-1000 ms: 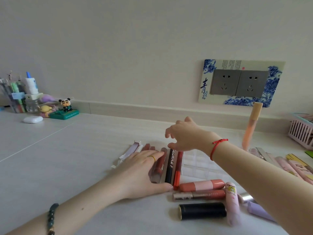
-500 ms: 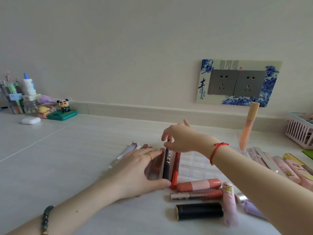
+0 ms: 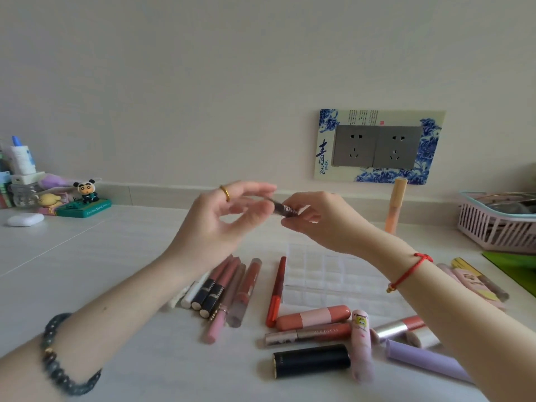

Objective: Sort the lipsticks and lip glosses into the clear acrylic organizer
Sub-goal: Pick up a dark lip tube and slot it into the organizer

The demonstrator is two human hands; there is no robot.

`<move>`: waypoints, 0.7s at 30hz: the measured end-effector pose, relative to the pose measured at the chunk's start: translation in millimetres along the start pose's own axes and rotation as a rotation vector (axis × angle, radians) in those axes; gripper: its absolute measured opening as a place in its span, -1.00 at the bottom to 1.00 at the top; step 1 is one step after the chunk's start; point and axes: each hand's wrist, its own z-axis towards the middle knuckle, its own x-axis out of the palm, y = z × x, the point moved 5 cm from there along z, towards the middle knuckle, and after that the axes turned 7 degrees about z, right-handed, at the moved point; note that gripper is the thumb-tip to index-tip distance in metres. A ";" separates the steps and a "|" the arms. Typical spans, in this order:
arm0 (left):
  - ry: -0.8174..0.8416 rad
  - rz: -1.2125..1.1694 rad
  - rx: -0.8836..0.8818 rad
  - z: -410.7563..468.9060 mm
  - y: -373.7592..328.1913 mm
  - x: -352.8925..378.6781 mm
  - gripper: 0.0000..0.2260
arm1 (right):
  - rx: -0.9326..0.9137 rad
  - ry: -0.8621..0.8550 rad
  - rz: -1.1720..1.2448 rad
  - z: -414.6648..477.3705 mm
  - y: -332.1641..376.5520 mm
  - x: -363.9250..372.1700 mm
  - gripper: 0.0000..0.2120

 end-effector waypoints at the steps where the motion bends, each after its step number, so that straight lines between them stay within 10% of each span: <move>1: -0.027 -0.053 0.010 8.1 -3.2 3.2 -0.65 | 0.026 -0.004 -0.012 -3.6 -1.8 -3.8 -0.88; 16: 0.032 -0.247 -0.094 51.8 12.2 99.8 -0.87 | 0.138 0.003 -0.060 -50.1 -25.6 -62.1 -0.86; 21: 0.059 -0.228 -0.147 64.7 18.9 110.6 -0.88 | 0.020 -0.321 -0.030 -48.0 -14.4 -115.4 -0.80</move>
